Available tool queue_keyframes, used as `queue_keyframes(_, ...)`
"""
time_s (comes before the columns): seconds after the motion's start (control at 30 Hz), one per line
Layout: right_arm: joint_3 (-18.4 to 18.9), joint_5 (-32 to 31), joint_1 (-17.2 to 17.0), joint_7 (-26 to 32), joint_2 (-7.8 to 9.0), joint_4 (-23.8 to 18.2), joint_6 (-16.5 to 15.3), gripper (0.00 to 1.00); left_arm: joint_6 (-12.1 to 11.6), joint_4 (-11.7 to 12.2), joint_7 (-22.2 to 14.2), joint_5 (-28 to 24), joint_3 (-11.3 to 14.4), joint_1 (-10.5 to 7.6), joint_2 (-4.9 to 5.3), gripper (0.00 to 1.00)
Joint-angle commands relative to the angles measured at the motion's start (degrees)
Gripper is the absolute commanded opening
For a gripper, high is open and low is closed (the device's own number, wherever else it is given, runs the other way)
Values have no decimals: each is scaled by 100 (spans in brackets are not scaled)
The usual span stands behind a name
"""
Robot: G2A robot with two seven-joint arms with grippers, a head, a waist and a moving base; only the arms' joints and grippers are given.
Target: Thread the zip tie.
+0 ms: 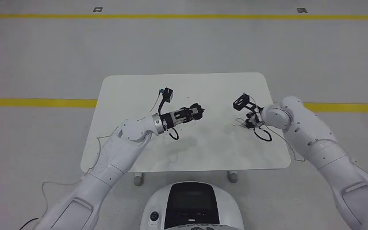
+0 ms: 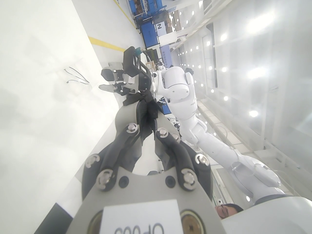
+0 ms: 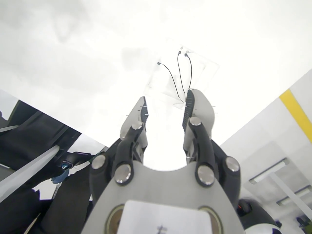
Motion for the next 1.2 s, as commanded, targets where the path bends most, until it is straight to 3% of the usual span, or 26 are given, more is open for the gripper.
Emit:
queue_keyframes(0.0, -74, 24, 30, -63, 10, 38, 0, 15, 0, 0, 0, 0, 0, 0, 0, 0)
queue_keyframes(0.13, -337, 11, 188, -155, -29, 258, 0, 22, 0, 0, 0, 0, 0, 0, 0, 0)
queue_keyframes(0.73, -1323, 95, 718, -1011, -424, 1357, 0, 2, 0, 0, 0, 0, 0, 0, 0, 0)
queue_keyframes(1.17, -1865, 211, 970, -1365, -715, 2051, 0, 5, 0, 0, 0, 0, 0, 0, 0, 0)
